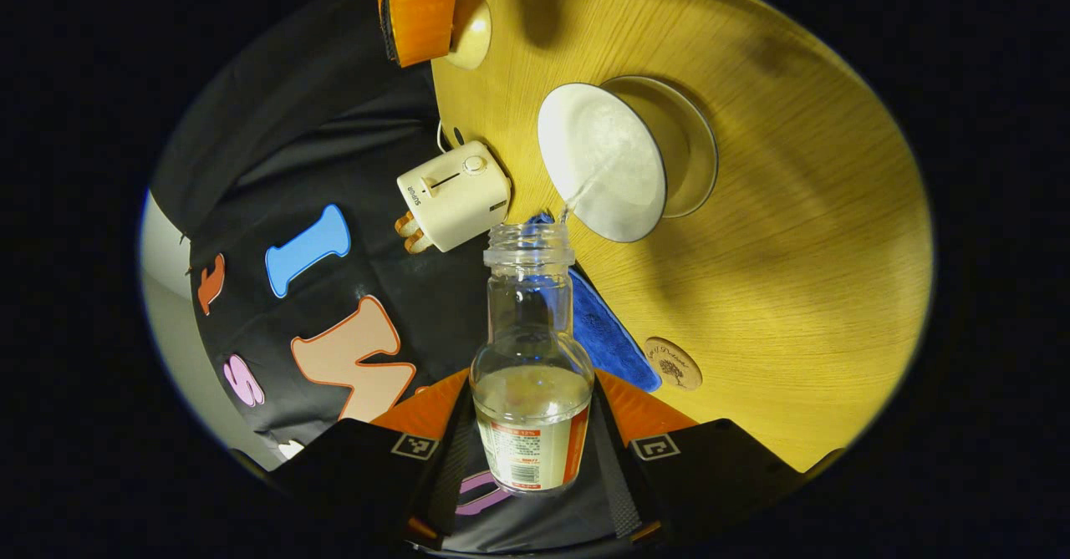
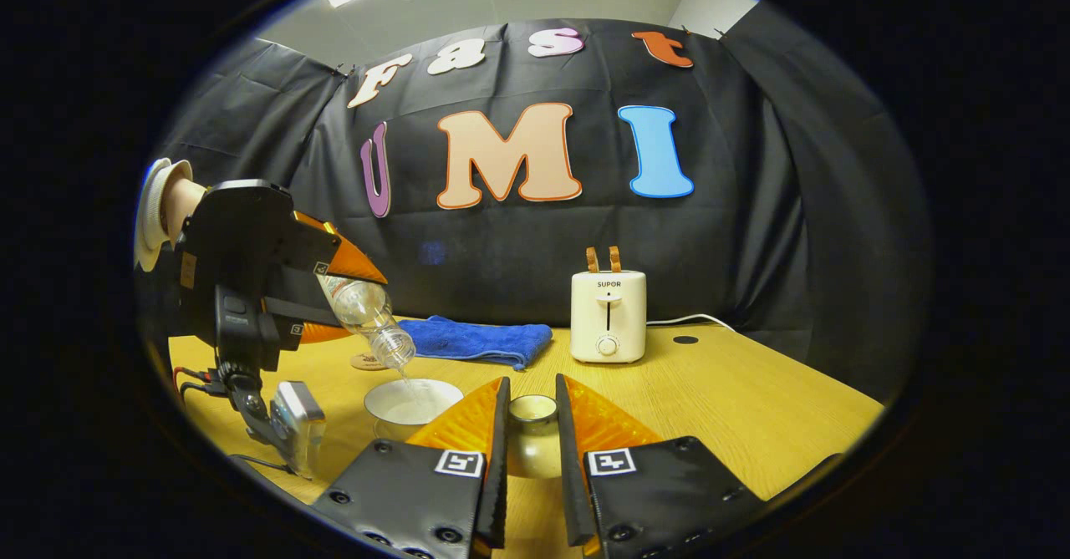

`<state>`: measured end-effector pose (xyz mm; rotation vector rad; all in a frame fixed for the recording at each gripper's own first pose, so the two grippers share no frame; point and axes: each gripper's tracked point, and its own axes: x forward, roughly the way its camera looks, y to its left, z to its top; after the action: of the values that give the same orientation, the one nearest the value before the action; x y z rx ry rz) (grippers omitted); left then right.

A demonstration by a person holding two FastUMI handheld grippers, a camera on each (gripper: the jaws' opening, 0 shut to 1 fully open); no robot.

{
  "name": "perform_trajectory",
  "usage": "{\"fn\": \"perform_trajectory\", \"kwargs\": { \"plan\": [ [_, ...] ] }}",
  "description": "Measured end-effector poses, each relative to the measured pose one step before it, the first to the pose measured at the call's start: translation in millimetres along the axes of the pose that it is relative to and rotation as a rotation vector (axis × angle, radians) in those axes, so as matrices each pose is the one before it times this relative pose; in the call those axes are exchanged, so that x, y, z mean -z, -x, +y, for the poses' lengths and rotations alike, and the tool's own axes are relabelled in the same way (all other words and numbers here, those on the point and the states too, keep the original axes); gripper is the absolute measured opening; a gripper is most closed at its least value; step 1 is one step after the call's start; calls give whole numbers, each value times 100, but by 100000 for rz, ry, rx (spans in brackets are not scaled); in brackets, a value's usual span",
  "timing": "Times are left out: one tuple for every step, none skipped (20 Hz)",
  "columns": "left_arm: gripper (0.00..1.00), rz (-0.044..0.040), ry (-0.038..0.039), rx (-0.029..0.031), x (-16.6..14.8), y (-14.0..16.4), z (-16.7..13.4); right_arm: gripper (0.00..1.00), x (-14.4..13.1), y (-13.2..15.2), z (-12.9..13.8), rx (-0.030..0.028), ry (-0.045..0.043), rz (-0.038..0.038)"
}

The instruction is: Open the teacup lid with one hand, grasp the water bottle and pour water into the teacup with the other hand; after pouring, place the water bottle on the coaster and then close the teacup lid.

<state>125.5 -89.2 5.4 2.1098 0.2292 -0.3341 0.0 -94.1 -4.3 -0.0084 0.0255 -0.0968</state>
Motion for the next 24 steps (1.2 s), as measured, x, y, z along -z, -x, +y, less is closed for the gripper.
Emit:
{"fn": "perform_trajectory", "kwargs": {
  "plan": [
    [68, -355, 1087, 670, -65, -74, -215, 31, 17, 17, 5, -16, -2, -6],
    [68, -482, 1958, 920, 23, -128, -337, 31, -74, 8, -4, 4, 8, 0],
    [68, -626, 2969, 1172, 0, -164, -432, 31, 32, -40, 4, -31, 12, 1],
    [67, -890, 4118, 1739, -42, -172, -642, 31, -9, 30, 80, -208, -29, -17],
    [68, -1242, 5463, 1664, -106, -265, -693, 31, 1, -11, -5, -76, -12, 7],
    [67, -1124, 6038, 1349, 102, -371, -811, 31, -14, 29, -36, 3, -7, -2],
    [68, -1551, 6891, 1369, -116, -233, -823, 31, 36, 44, -12, -6, -8, 43],
    [68, -1679, 7768, 1617, -74, -59, -729, 31, -11, -5, 39, -5, 13, -12],
    [68, -2523, 8369, 1431, -106, -163, -601, 30, -29, -16, 5, 24, -27, 27],
    [68, -2472, 9940, 1220, -66, -333, -411, 31, -15, 29, -3, 0, 10, 5],
    [68, -2353, 10636, 1648, 30, -355, -719, 31, 6, 23, -3, -11, 3, -14],
    [68, -2105, 10405, 728, 57, -211, -515, 31, -40, -26, 10, 17, -25, 51],
    [68, -3124, 9271, -454, -128, -464, -180, 31, 79, 1, 8, -6, 17, -1],
    [68, -2922, 9439, -1834, 10, -441, 244, 30, -35, -28, -26, -9, 45, 32],
    [68, -3141, 9087, -2290, -145, -115, 414, 31, 11, 18, 15, -19, 46, 161],
    [68, -3279, 8331, -2773, -214, 352, 730, 30, 24, -8, 18, 6, -34, 17],
    [68, -3697, 7235, -4219, -231, 28, 798, 31, -42, 11, 1, 15, -4, -59],
    [67, -2561, 6845, -3901, -168, 80, 770, 31, -21, -21, 20, -19, 35, -13],
    [67, -3073, 6678, -3731, 16, 164, 129, 31, -4, 9, -1, 2, -39, 8],
    [67, -2368, 5545, -3475, -41, -153, 415, 31, 103, 29, -59, 3, 9, 49],
    [67, -3024, 4689, -3497, -317, -360, 615, 31, -16, 18, -9, -12, 7, -52],
    [67, -2898, 4523, -4280, -62, -402, 431, 31, -3, 4, -18, 5, -1, -2],
    [67, -2009, 4988, -4729, -290, -252, 368, 31, -45, -28, 12, -21, -2, -55],
    [66, -2152, 5774, -4872, -583, -124, 231, 31, -86, -35, 23, 13, 21, -139]
  ]
}}
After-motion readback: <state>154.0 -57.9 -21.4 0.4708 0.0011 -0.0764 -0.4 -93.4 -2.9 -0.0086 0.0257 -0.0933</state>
